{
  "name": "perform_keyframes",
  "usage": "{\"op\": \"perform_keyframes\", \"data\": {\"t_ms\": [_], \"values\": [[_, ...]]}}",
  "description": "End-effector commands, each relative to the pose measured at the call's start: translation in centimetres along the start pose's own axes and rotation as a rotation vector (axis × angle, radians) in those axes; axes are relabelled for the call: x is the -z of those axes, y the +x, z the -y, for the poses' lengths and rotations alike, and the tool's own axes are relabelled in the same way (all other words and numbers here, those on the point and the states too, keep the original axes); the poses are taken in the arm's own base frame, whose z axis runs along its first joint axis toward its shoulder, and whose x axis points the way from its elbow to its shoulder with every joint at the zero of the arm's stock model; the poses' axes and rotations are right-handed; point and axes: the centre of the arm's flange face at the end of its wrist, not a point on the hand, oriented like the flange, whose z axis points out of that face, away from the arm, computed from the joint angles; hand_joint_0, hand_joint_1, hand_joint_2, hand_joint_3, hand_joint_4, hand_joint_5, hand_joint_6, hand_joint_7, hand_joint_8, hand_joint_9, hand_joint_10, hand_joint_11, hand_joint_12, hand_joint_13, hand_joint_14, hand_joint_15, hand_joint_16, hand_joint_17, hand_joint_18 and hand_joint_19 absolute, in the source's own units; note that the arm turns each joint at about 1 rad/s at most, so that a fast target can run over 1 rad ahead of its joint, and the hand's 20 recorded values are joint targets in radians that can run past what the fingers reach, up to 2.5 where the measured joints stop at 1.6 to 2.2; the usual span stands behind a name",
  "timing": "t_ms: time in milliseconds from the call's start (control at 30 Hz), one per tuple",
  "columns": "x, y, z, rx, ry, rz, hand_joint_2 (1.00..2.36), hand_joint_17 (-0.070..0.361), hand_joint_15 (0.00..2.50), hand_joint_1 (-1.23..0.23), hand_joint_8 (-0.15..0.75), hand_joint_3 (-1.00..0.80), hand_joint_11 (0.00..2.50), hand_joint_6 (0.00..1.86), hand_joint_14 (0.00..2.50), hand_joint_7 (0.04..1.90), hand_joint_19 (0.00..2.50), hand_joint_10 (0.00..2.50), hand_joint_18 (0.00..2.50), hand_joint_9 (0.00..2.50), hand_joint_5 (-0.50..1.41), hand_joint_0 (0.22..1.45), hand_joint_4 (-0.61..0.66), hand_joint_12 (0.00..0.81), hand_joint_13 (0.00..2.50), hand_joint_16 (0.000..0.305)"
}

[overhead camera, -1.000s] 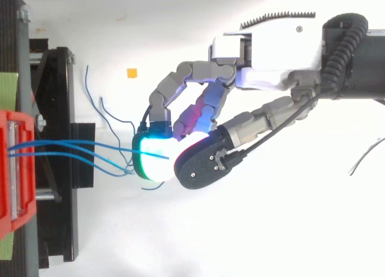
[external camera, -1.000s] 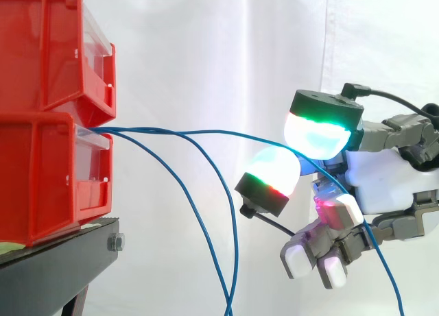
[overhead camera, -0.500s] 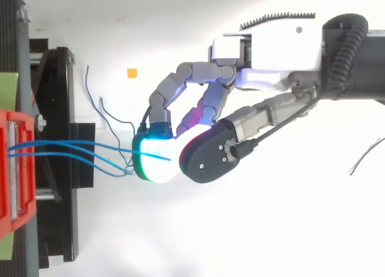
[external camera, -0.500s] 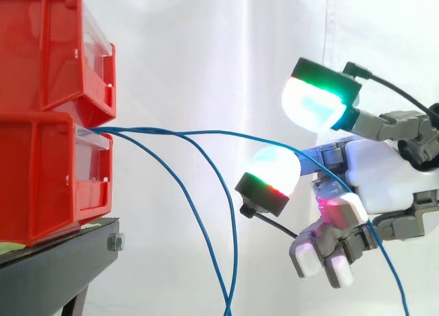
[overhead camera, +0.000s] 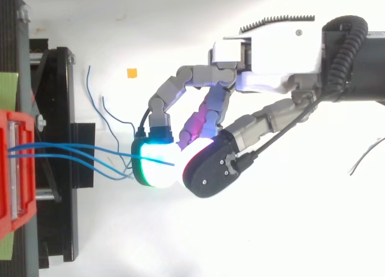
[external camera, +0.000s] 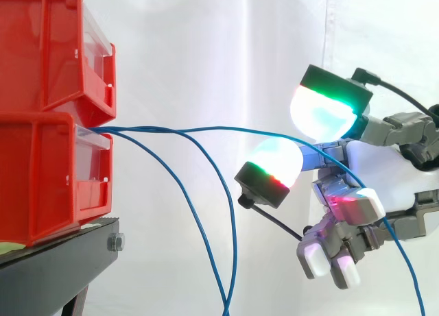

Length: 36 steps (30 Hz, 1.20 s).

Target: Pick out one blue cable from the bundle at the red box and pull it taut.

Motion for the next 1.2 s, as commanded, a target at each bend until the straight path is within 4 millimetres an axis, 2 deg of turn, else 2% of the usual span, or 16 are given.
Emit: {"op": "perform_keyframes", "data": {"t_ms": [0,200,433,533,600,733,1167], "values": [[0.0,0.1,0.0,0.0,0.0,-0.007,1.01,0.093,0.38,-0.66,0.233,-0.44,0.48,0.82,0.02,0.88,0.59,0.02,0.82,1.38,-0.01,0.57,-0.18,0.302,0.9,0.041],[-0.02,0.13,-0.02,0.0,-0.002,-0.01,1.01,0.092,0.37,-0.68,0.24,-0.4,0.49,0.82,0.02,0.89,0.6,0.02,0.83,1.39,-0.01,0.59,-0.16,0.299,0.9,0.041],[-0.05,0.14,-0.05,0.002,-0.005,-0.011,1.01,0.094,0.38,-0.65,0.243,-0.44,0.49,0.81,0.02,0.91,0.59,0.02,0.82,1.4,-0.01,0.59,-0.15,0.302,0.9,0.042],[-0.05,0.14,-0.05,0.0,-0.005,-0.011,1.0,0.096,0.38,-0.6,0.255,-0.45,0.48,0.82,0.02,0.9,0.6,0.02,0.82,1.38,-0.01,0.58,-0.12,0.31,0.89,0.043],[-0.06,0.14,-0.06,0.0,-0.006,-0.011,1.01,0.101,0.39,-0.58,0.259,-0.38,0.48,0.82,0.02,0.88,0.61,0.02,0.77,1.36,-0.02,0.57,-0.05,0.322,0.87,0.045],[-0.06,0.14,-0.06,0.0,-0.006,-0.011,1.01,0.101,0.4,-0.56,0.269,-0.35,0.51,0.82,0.02,0.88,0.63,0.02,0.76,1.34,-0.03,0.58,-0.03,0.327,0.85,0.045],[-0.02,0.03,-0.05,0.0,-0.007,-0.019,1.01,0.112,0.37,-0.6,0.29,-0.24,0.49,0.81,0.02,0.89,0.58,0.02,0.83,1.36,-0.02,0.59,-0.08,0.348,0.88,0.05]]}}
